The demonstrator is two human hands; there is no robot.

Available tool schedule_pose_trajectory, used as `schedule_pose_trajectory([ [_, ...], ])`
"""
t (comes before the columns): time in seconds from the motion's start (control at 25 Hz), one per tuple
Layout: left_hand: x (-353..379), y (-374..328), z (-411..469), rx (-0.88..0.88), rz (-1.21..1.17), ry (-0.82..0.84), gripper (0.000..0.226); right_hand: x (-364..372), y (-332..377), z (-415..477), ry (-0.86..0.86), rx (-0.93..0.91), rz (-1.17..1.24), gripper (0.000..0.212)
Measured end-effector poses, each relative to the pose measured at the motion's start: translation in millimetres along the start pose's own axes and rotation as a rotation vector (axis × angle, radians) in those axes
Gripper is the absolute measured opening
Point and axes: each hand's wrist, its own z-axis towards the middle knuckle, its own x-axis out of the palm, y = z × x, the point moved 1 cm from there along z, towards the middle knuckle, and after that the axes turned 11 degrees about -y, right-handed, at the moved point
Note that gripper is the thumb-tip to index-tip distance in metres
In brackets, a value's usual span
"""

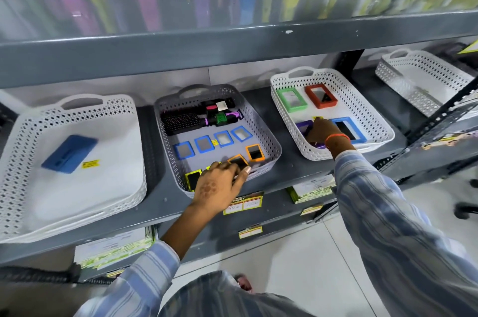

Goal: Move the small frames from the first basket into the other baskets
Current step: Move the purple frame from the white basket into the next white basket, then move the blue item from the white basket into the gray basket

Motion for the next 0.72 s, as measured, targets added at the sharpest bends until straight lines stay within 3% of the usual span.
schedule_pose_trajectory([
  [0.16, -9, 10, -8, -0.002, 0.048, -0.026, 0.055, -13, 22, -5, -0.111, 0.028, -0.015, 0.057],
  [0.32, -27, 31, -16, -0.044, 0.128, -0.111, 0.062, -31, 93, -23, -0.223, -0.153, 0.035, 0.052],
  [0.52, -62, 85, -35, -0.221, 0.198, -0.312, 0.05, -31, 221, -92, -0.149, -0.545, 0.095, 0.049],
  [0.72, -91, 149, -74, -0.455, 0.241, -0.456, 0.046, 0, 317, -139, -0.044, -0.748, 0.104, 0.047],
])
